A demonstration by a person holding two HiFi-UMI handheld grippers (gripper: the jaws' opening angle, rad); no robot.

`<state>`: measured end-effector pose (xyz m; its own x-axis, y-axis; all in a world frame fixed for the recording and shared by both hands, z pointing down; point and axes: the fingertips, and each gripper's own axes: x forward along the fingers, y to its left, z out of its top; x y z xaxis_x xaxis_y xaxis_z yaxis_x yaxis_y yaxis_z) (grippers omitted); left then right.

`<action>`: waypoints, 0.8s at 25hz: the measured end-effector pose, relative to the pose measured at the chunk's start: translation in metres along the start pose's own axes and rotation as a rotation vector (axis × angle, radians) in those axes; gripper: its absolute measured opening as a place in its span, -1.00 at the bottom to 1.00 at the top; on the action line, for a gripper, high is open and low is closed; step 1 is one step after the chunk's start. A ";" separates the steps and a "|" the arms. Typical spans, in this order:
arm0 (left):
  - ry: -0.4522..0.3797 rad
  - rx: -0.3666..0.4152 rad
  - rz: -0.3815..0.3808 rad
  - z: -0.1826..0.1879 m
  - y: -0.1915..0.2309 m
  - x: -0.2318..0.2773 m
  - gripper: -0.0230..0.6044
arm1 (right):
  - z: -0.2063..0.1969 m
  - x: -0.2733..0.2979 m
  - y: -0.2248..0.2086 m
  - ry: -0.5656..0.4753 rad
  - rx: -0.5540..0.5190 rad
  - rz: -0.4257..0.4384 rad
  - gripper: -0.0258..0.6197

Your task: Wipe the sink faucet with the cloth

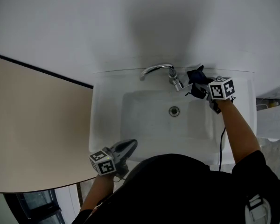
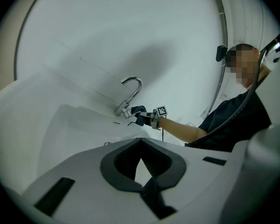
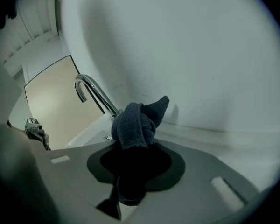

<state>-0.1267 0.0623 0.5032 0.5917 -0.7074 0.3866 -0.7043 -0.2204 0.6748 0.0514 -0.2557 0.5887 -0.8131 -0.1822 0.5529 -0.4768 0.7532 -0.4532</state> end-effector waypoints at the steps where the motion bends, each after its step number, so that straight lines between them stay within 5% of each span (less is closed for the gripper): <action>1: 0.002 0.000 0.004 0.000 0.001 -0.001 -0.93 | 0.003 -0.001 0.006 -0.025 0.023 0.016 -0.64; 11: 0.018 0.003 0.002 -0.002 0.000 0.003 -0.93 | 0.009 0.046 0.100 -0.048 -0.085 0.132 -0.64; 14: 0.031 0.003 0.026 -0.002 0.001 -0.001 -0.93 | 0.012 0.036 0.081 -0.048 -0.046 0.152 -0.64; 16: 0.036 0.001 0.037 -0.003 0.004 -0.005 -0.93 | 0.019 0.023 0.045 -0.063 -0.028 0.068 -0.64; 20: 0.043 -0.006 0.040 -0.008 0.007 -0.006 -0.93 | 0.005 0.046 0.008 0.095 -0.124 -0.018 -0.64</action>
<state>-0.1319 0.0698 0.5103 0.5795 -0.6858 0.4403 -0.7256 -0.1882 0.6618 0.0086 -0.2610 0.6073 -0.7666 -0.1405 0.6266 -0.4419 0.8234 -0.3559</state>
